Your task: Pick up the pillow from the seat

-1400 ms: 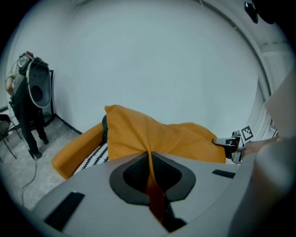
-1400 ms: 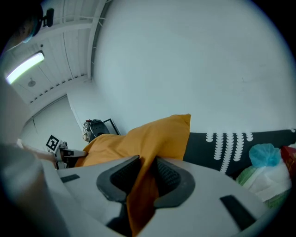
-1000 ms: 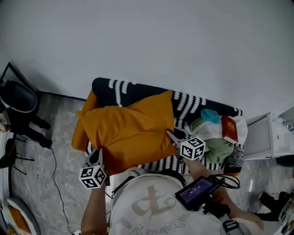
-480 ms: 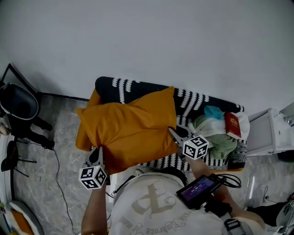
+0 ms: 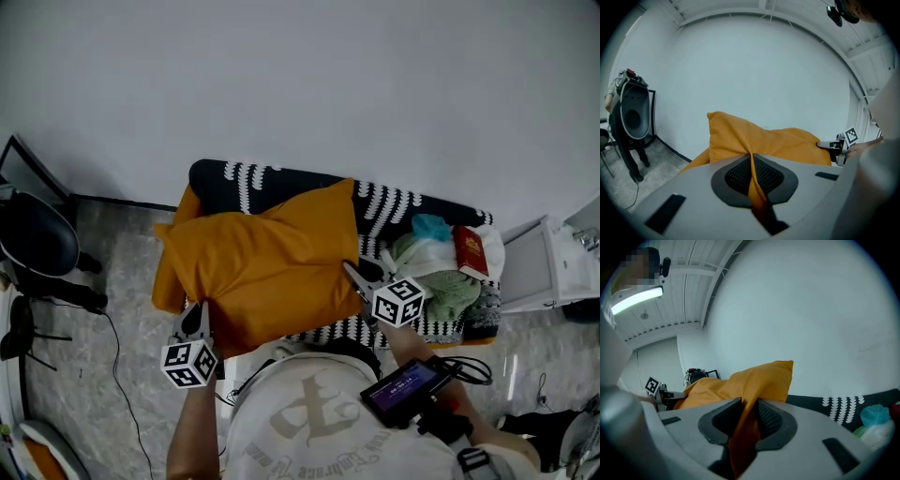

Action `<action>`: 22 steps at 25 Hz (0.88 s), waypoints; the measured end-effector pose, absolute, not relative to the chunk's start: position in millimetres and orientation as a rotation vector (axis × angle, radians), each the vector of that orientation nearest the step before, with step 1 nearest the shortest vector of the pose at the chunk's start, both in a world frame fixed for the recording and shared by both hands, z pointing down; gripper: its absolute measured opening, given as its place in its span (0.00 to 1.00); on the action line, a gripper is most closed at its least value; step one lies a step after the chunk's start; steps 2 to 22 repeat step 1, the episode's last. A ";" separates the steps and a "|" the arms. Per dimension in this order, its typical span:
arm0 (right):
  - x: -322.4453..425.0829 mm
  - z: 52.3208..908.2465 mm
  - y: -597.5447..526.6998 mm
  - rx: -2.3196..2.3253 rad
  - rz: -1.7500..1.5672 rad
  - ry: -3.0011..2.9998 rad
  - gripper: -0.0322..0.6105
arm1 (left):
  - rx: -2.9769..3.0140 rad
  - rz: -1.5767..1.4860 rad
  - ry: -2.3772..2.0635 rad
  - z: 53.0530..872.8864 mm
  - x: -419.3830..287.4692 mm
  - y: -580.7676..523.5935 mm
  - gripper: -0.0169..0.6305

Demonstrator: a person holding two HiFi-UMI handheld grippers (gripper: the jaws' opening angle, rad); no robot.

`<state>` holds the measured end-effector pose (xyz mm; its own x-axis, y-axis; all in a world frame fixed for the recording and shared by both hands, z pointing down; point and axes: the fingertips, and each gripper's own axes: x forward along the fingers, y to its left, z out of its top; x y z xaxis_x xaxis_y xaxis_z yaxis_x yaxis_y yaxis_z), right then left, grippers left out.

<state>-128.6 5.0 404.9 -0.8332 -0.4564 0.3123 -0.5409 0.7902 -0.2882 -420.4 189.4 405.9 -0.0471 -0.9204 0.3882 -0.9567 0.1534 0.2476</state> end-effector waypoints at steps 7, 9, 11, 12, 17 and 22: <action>-129.5 405.4 5.0 0.780 0.544 -2.753 0.21 | 1.783 0.106 -1.982 407.0 -421.5 189.1 0.05; -129.5 405.4 5.0 0.780 0.544 -2.753 0.21 | 1.783 0.106 -1.982 407.0 -421.5 189.1 0.05; -129.5 405.4 5.0 0.780 0.544 -2.753 0.21 | 1.783 0.106 -1.982 407.0 -421.5 189.1 0.05; -129.5 405.4 5.0 0.780 0.544 -2.753 0.21 | 1.783 0.106 -1.982 407.0 -421.5 189.1 0.05; -129.5 405.4 5.0 0.780 0.544 -2.753 0.21 | 1.783 0.106 -1.982 407.0 -421.5 189.1 0.05; -129.5 405.4 5.0 0.780 0.544 -2.753 0.21 | 1.783 0.106 -1.982 407.0 -421.5 189.1 0.05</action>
